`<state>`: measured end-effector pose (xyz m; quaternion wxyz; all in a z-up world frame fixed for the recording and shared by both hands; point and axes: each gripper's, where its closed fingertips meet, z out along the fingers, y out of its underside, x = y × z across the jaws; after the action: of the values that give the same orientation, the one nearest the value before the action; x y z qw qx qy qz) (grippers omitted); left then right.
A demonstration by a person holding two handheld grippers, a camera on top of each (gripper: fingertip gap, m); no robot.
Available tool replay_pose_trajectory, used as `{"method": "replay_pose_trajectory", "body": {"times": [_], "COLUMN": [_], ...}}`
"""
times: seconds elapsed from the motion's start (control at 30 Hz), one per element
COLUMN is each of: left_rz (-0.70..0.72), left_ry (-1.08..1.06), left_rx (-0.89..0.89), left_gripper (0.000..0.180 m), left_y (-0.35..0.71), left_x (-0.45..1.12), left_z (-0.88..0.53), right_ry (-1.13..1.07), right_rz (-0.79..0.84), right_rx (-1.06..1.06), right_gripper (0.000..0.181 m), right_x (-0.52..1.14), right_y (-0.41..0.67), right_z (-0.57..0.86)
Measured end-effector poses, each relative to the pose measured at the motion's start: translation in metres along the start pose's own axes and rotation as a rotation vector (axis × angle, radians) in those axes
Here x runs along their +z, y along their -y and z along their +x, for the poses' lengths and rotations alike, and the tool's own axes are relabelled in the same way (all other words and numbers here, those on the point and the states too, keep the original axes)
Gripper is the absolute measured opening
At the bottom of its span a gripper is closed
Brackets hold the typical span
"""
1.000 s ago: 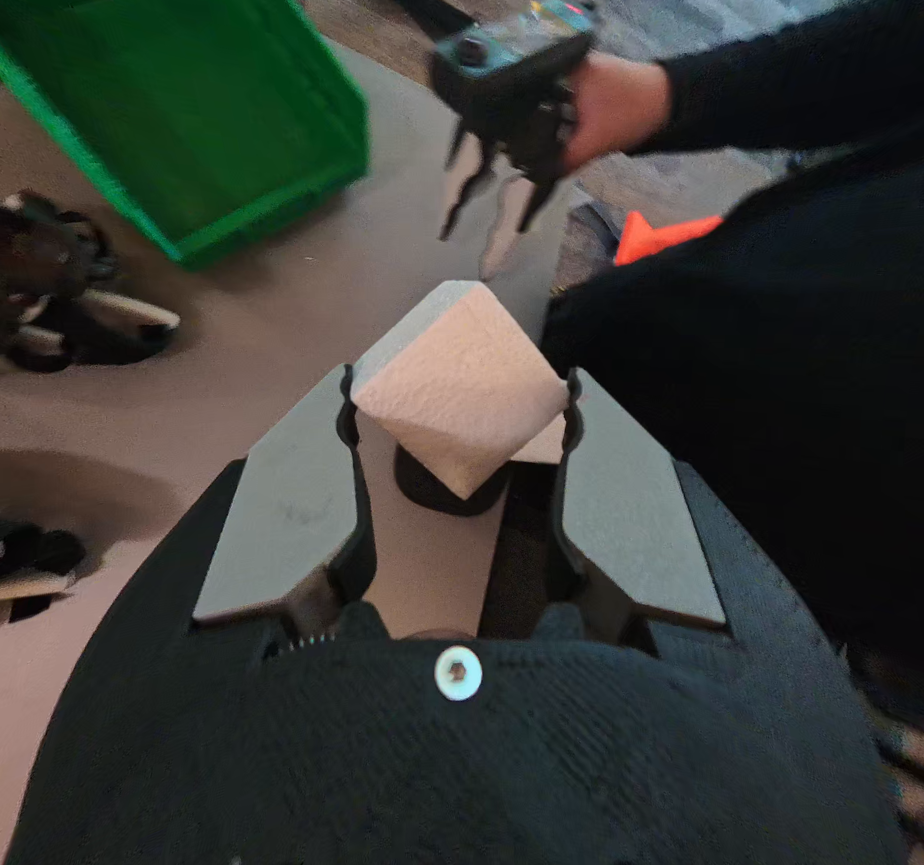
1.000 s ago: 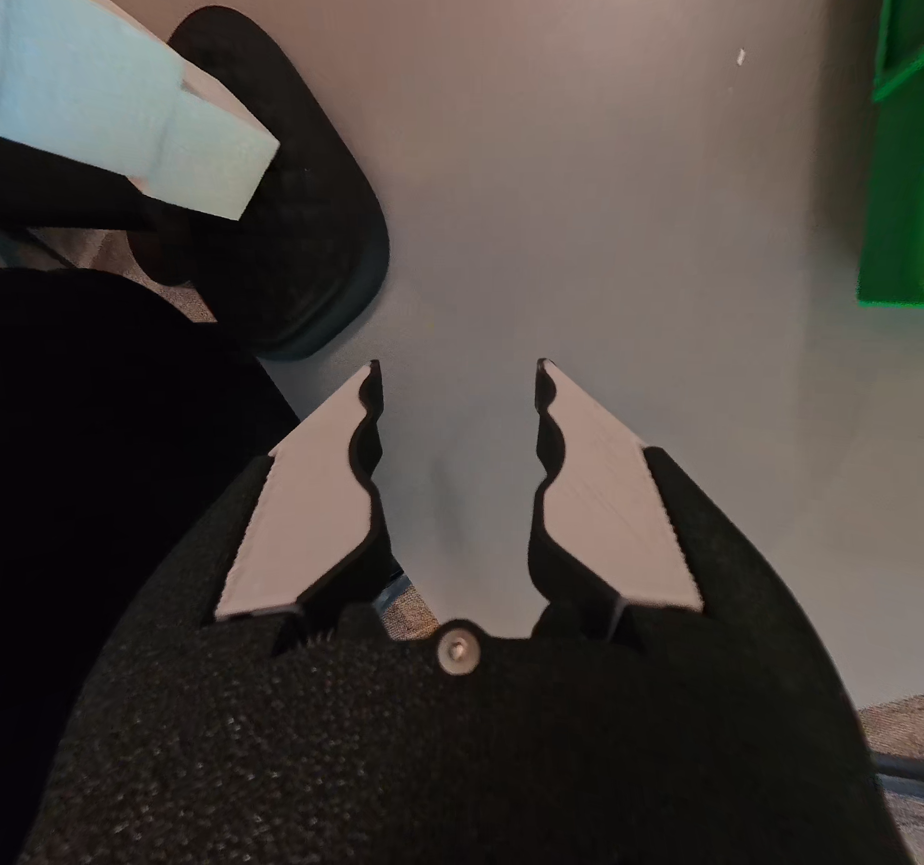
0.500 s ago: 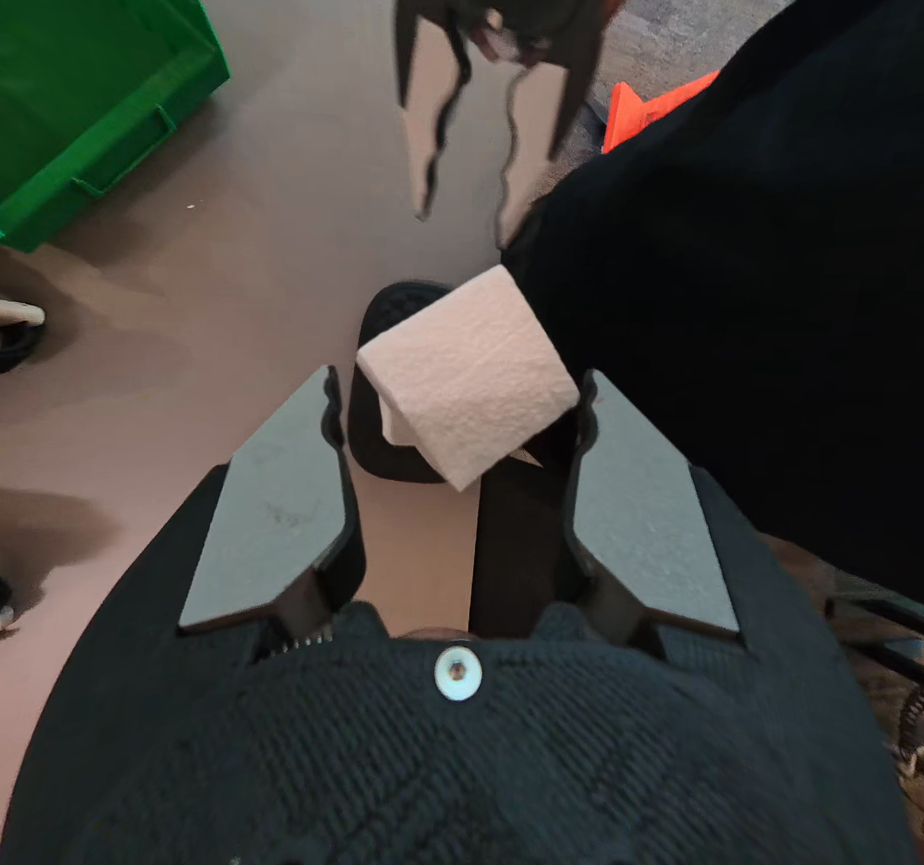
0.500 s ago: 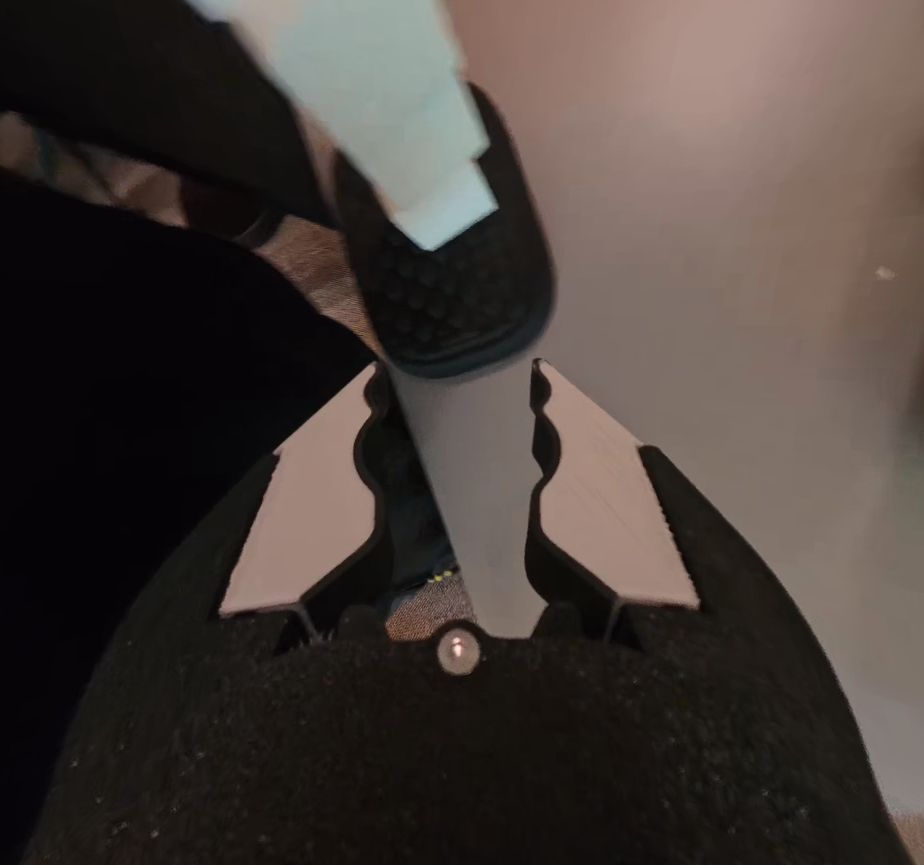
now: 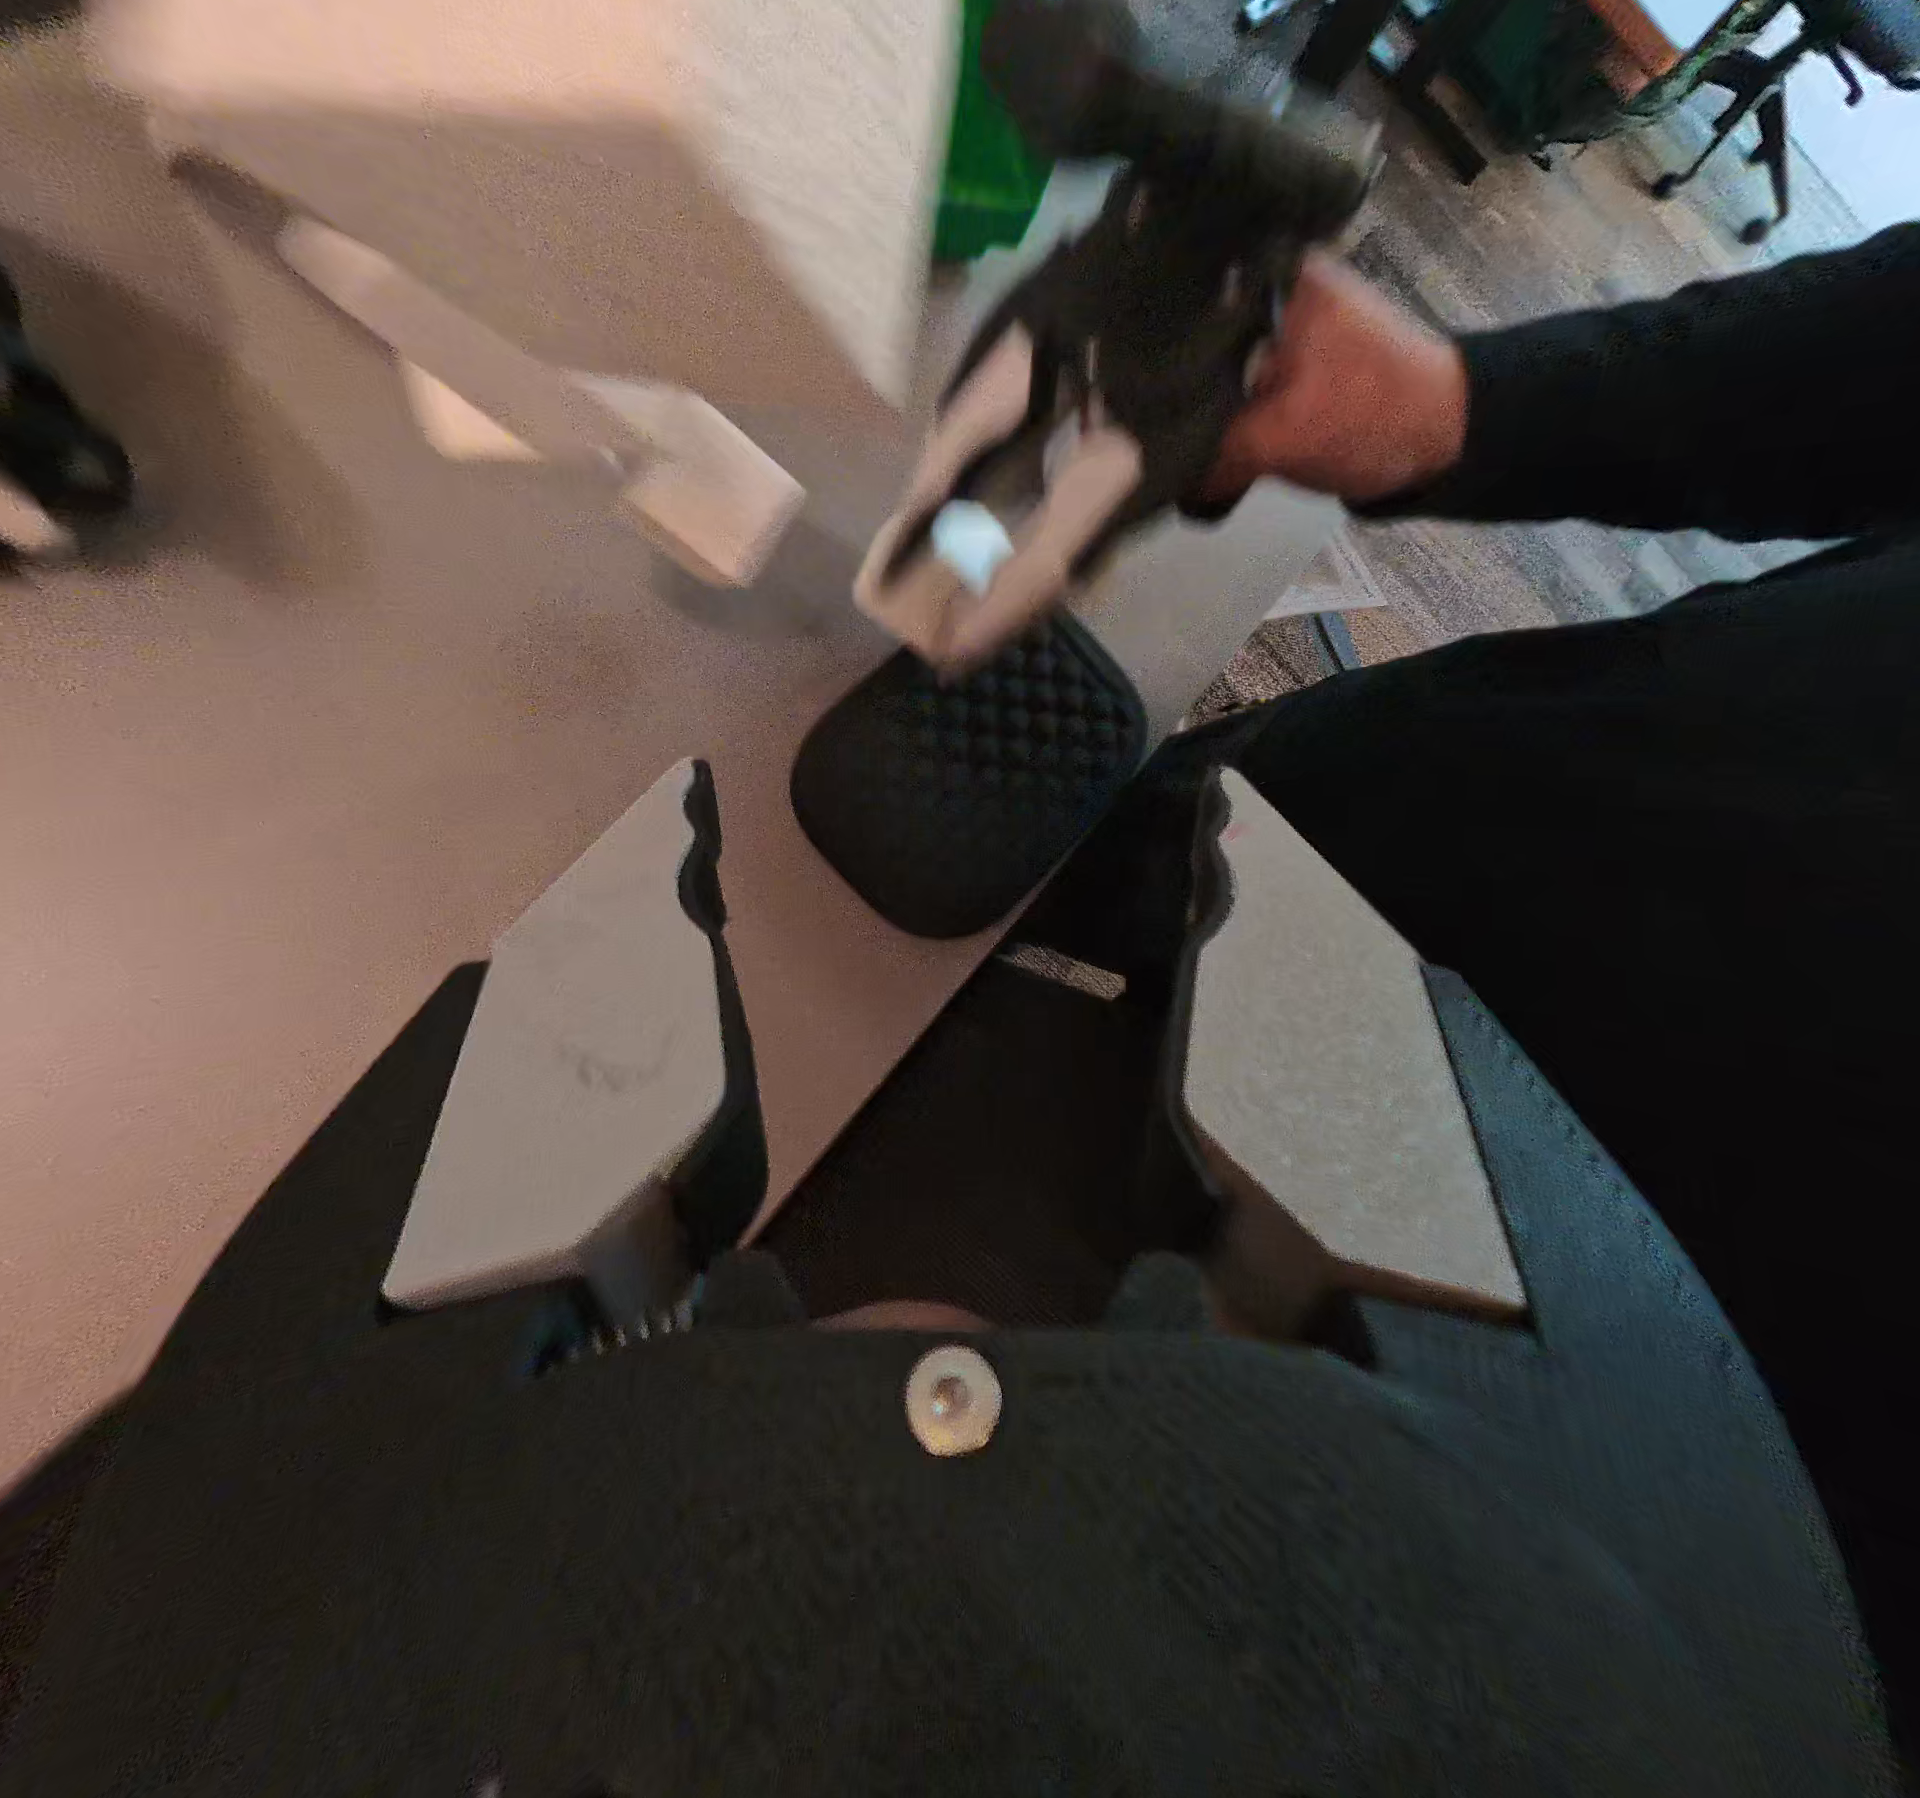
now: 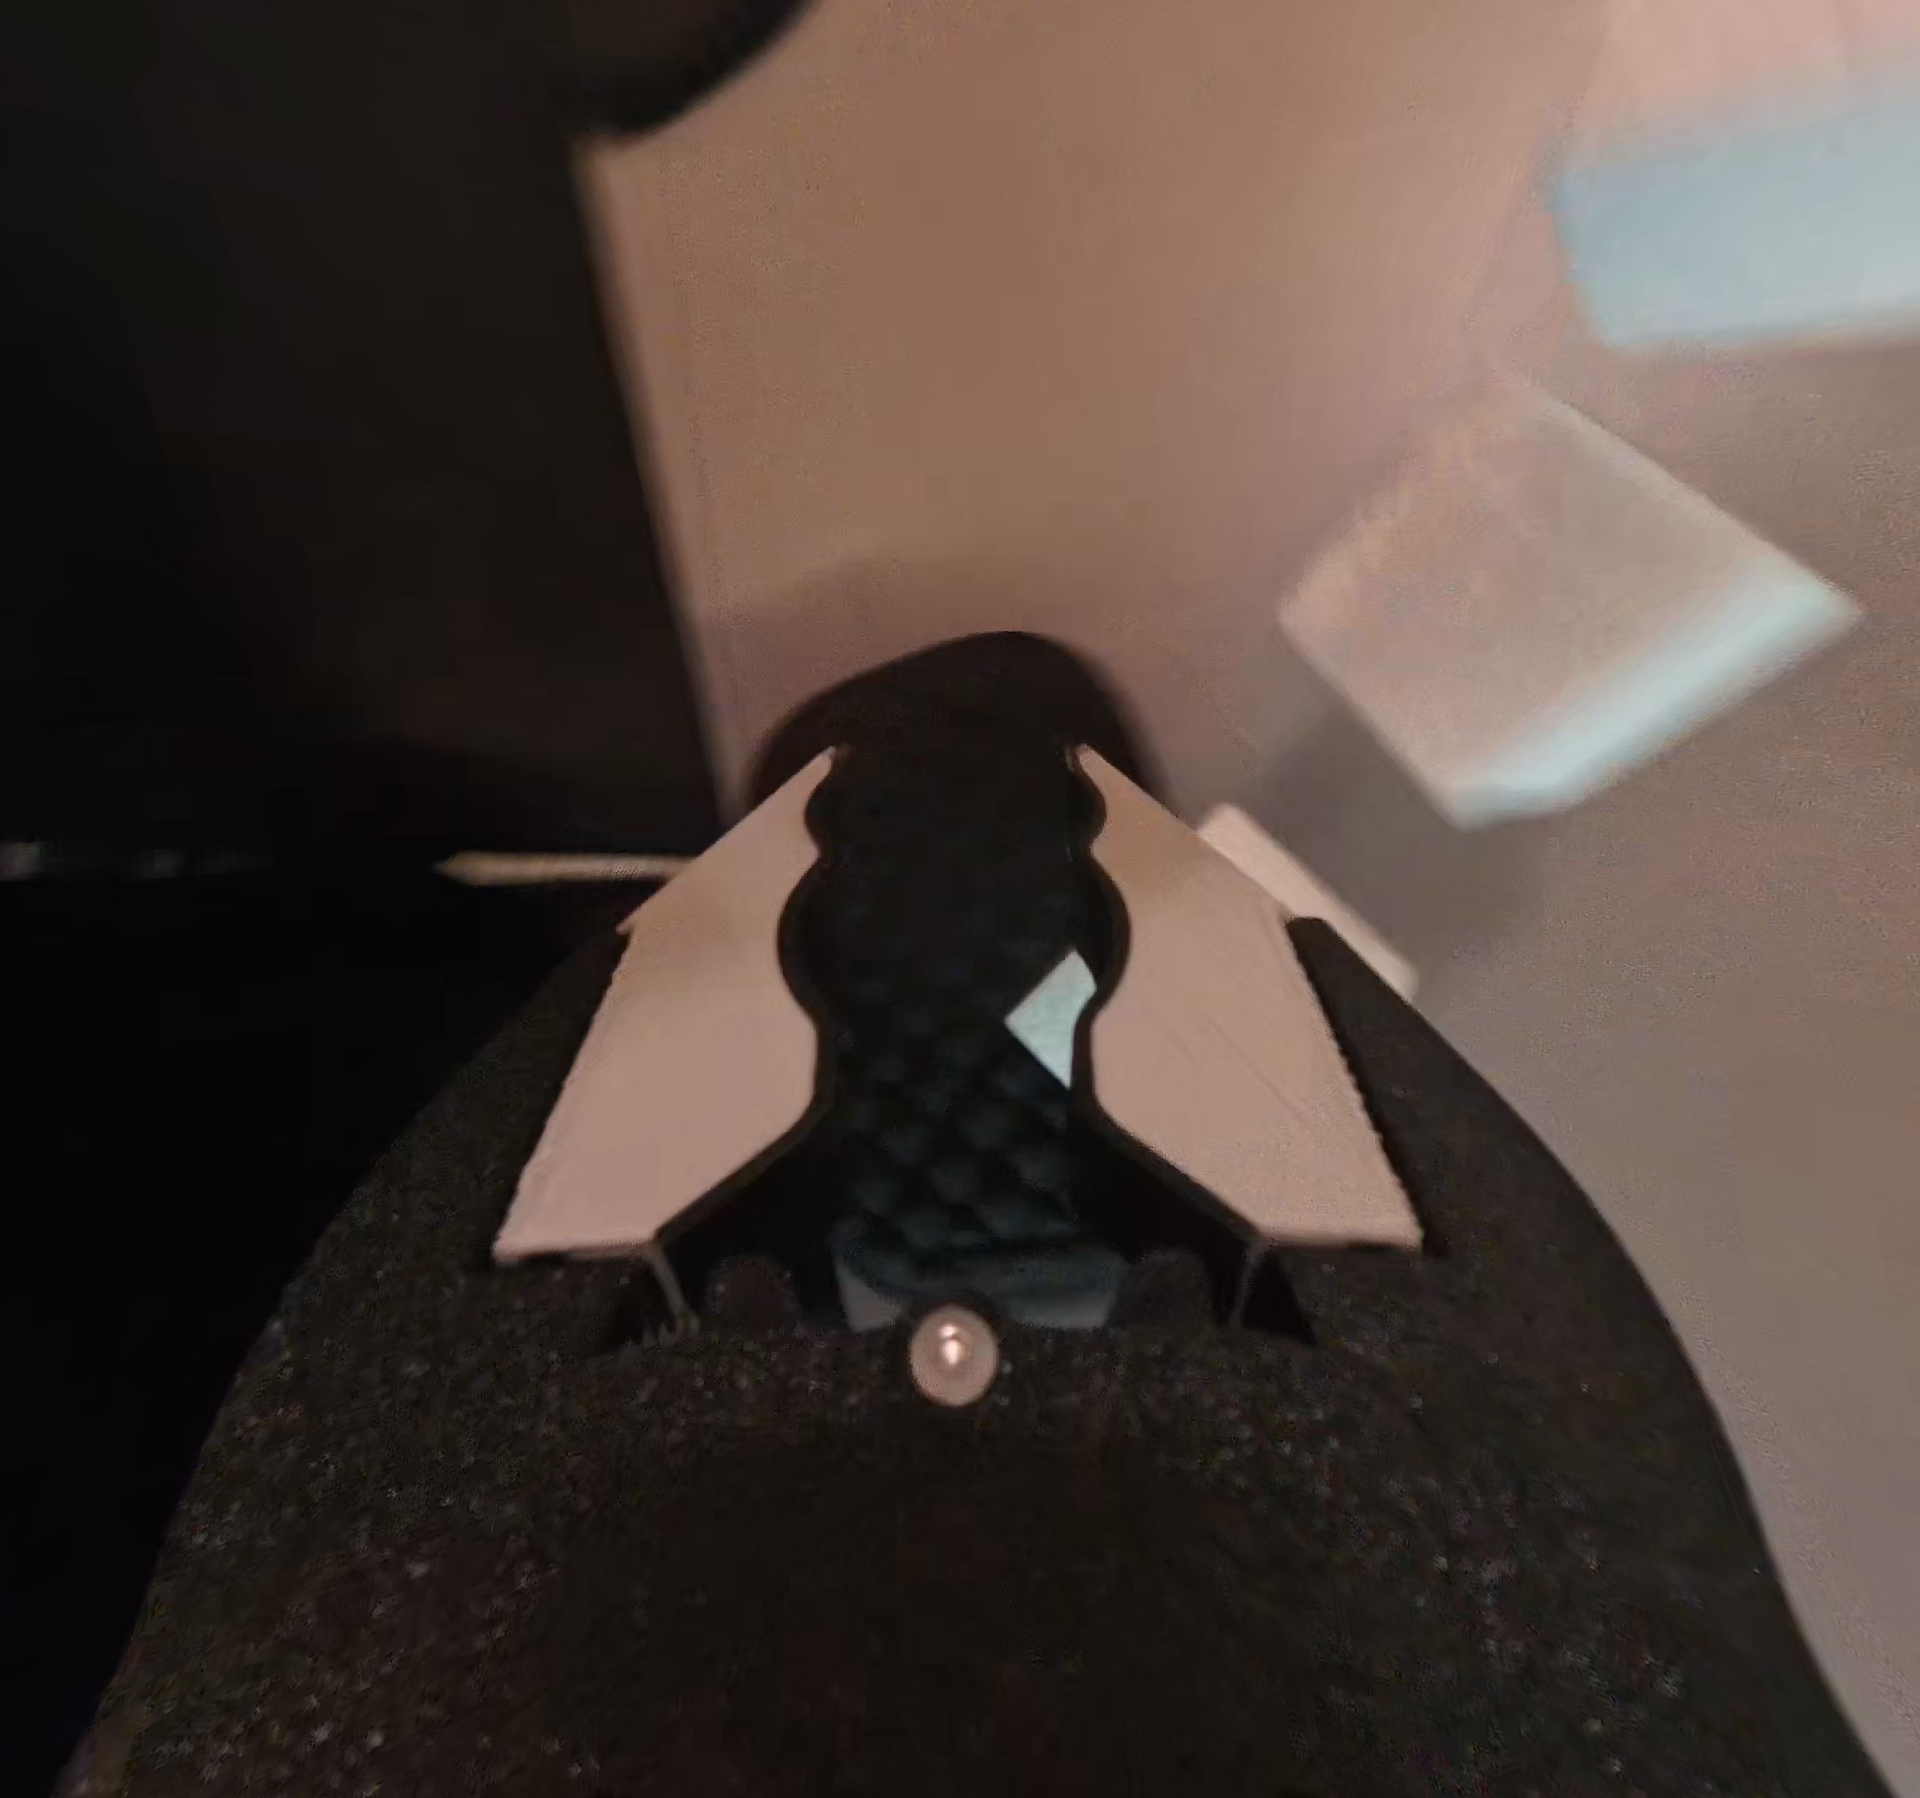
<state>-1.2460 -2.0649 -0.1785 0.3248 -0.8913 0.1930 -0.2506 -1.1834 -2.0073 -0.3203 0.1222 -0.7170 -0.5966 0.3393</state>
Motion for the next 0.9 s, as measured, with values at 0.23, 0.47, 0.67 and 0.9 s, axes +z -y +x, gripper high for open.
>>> {"method": "replay_pose_trajectory", "body": {"times": [0.23, 0.47, 0.67, 0.9], "left_rz": [-0.075, -0.222, -0.349, -0.476], "left_ry": [0.066, 0.13, 0.066, 0.185], "left_rx": [-0.174, -0.172, -0.237, -0.286], "left_gripper": [0.079, 0.071, 0.067, 0.068], "left_y": [-0.068, -0.093, -0.12, -0.13], "left_x": [0.038, 0.067, 0.101, 0.108], "left_z": [-0.008, -0.021, -0.018, -0.059], "right_ry": [-0.332, -0.308, -0.405, -0.243], "right_rz": [0.162, 0.092, 0.16, 0.216], "right_rx": [0.295, 0.222, -0.014, -0.023], "right_gripper": [0.049, 0.041, 0.038, 0.046], "right_x": [-0.081, -0.046, -0.047, -0.048], "right_y": [-0.018, -0.069, -0.052, -0.023], "right_z": [0.109, 0.073, 0.068, 0.08]}}
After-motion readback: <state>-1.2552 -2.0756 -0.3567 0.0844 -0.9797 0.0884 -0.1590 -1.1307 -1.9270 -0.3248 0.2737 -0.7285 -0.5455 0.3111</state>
